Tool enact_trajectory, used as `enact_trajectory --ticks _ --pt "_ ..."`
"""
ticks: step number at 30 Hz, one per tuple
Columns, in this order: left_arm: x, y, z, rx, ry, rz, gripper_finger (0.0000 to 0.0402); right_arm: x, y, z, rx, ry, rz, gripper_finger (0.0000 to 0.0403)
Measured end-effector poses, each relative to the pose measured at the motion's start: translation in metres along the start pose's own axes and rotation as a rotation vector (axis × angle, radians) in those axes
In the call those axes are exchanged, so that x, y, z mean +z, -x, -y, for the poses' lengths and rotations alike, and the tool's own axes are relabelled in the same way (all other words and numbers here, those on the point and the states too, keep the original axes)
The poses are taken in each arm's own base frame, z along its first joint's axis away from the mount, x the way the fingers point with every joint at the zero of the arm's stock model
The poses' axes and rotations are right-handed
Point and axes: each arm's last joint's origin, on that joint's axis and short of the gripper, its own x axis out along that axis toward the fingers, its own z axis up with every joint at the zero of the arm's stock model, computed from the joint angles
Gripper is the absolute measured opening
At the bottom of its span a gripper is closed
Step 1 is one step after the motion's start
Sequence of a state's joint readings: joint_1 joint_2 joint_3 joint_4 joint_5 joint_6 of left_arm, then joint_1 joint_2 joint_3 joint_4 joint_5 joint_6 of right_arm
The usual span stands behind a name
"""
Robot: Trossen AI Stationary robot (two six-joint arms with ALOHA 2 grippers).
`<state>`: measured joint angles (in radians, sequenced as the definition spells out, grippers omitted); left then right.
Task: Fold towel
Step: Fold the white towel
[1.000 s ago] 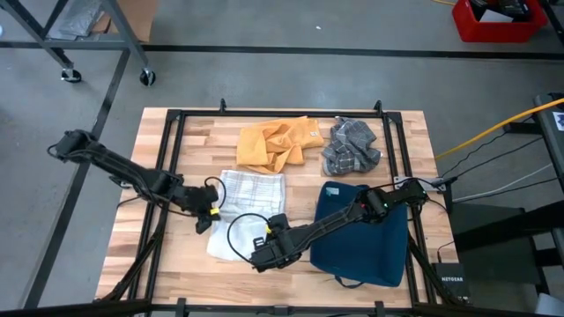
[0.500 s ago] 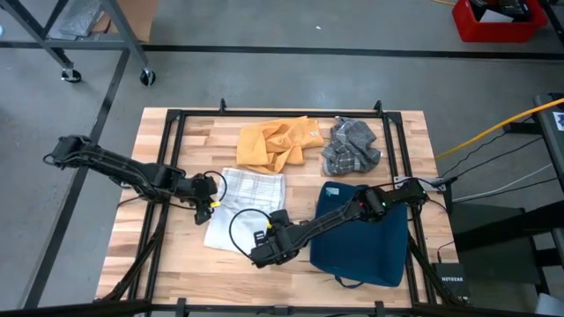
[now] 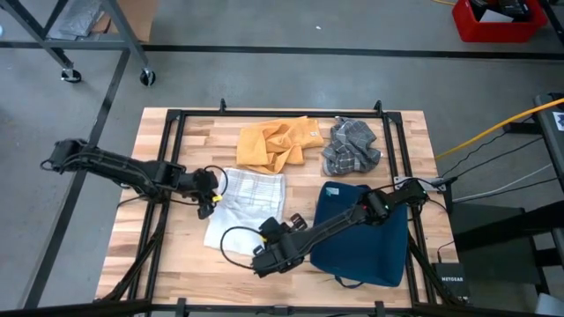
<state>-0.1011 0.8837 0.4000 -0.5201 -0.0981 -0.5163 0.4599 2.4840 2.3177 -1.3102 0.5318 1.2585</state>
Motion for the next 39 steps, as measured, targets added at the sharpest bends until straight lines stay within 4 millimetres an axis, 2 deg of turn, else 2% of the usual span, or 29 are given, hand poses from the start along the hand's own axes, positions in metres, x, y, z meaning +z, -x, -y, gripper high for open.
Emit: enact_trajectory --ticks 10,15,18,20,25,35,39 --pt "0.006 0.003 -0.009 0.04 0.004 0.002 0.0041 0.006 0.001 -0.001 0.045 0.219 -0.032 0.0078" --pt "0.022 0.035 -0.002 0.014 -0.15 0.034 0.0025 0.003 0.003 -0.009 0.169 0.439 -0.102 0.0078" --pt "0.026 0.053 0.008 -0.11 -0.185 0.062 0.0019 0.0 0.005 -0.013 0.28 0.541 -0.18 0.0078" --pt "0.022 0.058 0.015 -0.221 -0.208 0.041 0.0018 0.0 0.006 -0.017 0.355 0.604 -0.207 0.0078" --pt "0.01 0.058 0.028 -0.32 -0.209 -0.049 0.0017 -0.001 0.008 -0.023 0.459 0.696 -0.192 0.0078" --pt "-0.001 0.053 0.046 -0.49 -0.302 -0.225 0.0018 0.005 0.005 -0.022 0.474 0.691 -0.207 0.0079" --pt "-0.005 0.046 0.052 -0.484 -0.361 -0.27 0.0045 0.006 0.003 -0.02 0.499 0.692 -0.257 0.0079"
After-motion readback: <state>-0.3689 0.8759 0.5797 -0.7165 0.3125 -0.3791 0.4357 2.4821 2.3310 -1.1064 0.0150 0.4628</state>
